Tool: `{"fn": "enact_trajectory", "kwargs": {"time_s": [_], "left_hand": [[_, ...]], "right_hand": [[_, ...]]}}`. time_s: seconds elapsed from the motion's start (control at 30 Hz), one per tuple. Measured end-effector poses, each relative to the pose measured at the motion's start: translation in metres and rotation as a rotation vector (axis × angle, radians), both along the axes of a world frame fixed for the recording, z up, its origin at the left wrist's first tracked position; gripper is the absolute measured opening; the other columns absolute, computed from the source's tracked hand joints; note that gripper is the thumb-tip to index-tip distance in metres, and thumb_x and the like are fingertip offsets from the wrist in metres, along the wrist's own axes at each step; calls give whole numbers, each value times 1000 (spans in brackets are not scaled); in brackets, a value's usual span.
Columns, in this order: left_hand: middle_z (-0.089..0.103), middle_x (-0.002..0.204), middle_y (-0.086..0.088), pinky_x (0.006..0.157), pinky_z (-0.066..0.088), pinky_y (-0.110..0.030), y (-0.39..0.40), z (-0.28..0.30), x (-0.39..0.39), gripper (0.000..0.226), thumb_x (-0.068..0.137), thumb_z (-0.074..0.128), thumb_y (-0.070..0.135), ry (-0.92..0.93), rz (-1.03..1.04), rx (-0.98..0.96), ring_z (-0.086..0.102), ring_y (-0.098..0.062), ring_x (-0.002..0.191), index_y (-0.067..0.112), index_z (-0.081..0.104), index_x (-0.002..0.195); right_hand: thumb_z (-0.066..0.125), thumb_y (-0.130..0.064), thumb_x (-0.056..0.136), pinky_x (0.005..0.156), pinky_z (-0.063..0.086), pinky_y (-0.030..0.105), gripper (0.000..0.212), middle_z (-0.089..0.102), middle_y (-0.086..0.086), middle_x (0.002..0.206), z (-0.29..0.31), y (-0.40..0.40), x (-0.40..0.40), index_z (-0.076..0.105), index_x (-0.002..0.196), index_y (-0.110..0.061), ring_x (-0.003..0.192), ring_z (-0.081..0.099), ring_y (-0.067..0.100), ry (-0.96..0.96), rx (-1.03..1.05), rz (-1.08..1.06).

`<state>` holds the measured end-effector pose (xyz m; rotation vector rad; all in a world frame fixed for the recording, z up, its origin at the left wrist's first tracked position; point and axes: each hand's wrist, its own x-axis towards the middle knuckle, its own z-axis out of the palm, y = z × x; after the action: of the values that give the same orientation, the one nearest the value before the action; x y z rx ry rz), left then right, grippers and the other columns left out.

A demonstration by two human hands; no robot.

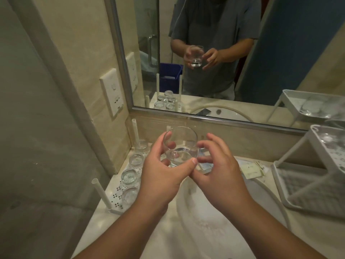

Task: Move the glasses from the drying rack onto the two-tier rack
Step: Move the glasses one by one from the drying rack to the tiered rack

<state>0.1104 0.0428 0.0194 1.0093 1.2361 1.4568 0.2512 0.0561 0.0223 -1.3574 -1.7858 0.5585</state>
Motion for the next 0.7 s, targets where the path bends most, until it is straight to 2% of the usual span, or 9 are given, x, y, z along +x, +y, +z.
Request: {"fn": "enact_trajectory", "kwargs": {"time_s": [0.07, 0.13, 0.3, 0.37, 0.43, 0.47, 0.53, 0.63, 0.7], "left_hand": [[66, 116, 18, 80, 59, -29, 3, -3, 14, 83, 53, 87, 35, 10, -28, -5, 67, -14, 110, 51, 55, 128], [66, 114, 20, 84, 59, -34, 7, -5, 30, 85, 49, 87, 40, 25, -55, -13, 67, -14, 110, 52, 55, 127], [66, 115, 21, 92, 58, -40, 13, -8, 78, 86, 50, 89, 41, 63, -109, -24, 67, -12, 109, 51, 55, 128], [66, 116, 19, 89, 58, -36, 16, -10, 99, 84, 54, 90, 36, 79, -130, -21, 68, -11, 107, 50, 55, 129], [66, 117, 18, 80, 58, -26, 17, -11, 126, 83, 56, 89, 31, 92, -158, -13, 68, -6, 104, 48, 55, 130], [65, 116, 18, 74, 56, -21, 17, -11, 140, 84, 56, 89, 29, 94, -170, -9, 68, -3, 101, 47, 54, 131], [66, 113, 20, 67, 54, -17, 17, -11, 171, 84, 56, 88, 28, 92, -194, -9, 69, 0, 95, 45, 55, 131], [67, 112, 20, 69, 53, -16, 18, -12, 221, 83, 56, 90, 29, 104, -229, -10, 69, -1, 97, 44, 56, 130], [66, 112, 20, 72, 55, -19, 19, -11, 254, 83, 53, 90, 36, 119, -254, -16, 68, 0, 100, 48, 56, 127]], "right_hand": [[76, -42, 73, 66, 46, 13, 43, 49, -31, 121, -3, -1, 14, 52, 109, -46, 89, 62, -5, 4, -7, -17], [77, -39, 74, 63, 49, 19, 41, 54, -29, 110, -4, -2, 32, 55, 109, -44, 87, 62, -4, -3, -16, -56], [79, -22, 80, 63, 49, 16, 39, 65, -26, 102, -1, -2, 96, 60, 104, -48, 80, 67, 3, 172, -40, -164], [74, -18, 86, 67, 54, 25, 36, 67, -24, 105, 3, -2, 122, 62, 105, -46, 83, 67, 7, 267, -69, -170], [71, -18, 88, 73, 58, 39, 33, 68, -21, 108, 11, -3, 149, 63, 107, -44, 87, 67, 9, 342, -93, -161], [71, -19, 88, 73, 58, 37, 34, 67, -22, 110, 14, -4, 163, 62, 108, -44, 90, 67, 8, 354, -97, -148], [73, -27, 85, 71, 56, 23, 37, 64, -27, 115, 21, -6, 189, 60, 113, -47, 95, 65, 3, 331, -110, -111], [72, -55, 69, 74, 53, 17, 58, 59, -31, 119, 29, -8, 230, 54, 124, -49, 103, 61, -3, 247, -150, -100], [66, -66, 60, 74, 52, 13, 71, 57, -35, 120, 33, -8, 259, 50, 127, -52, 105, 58, -8, 192, -151, -115]]}}
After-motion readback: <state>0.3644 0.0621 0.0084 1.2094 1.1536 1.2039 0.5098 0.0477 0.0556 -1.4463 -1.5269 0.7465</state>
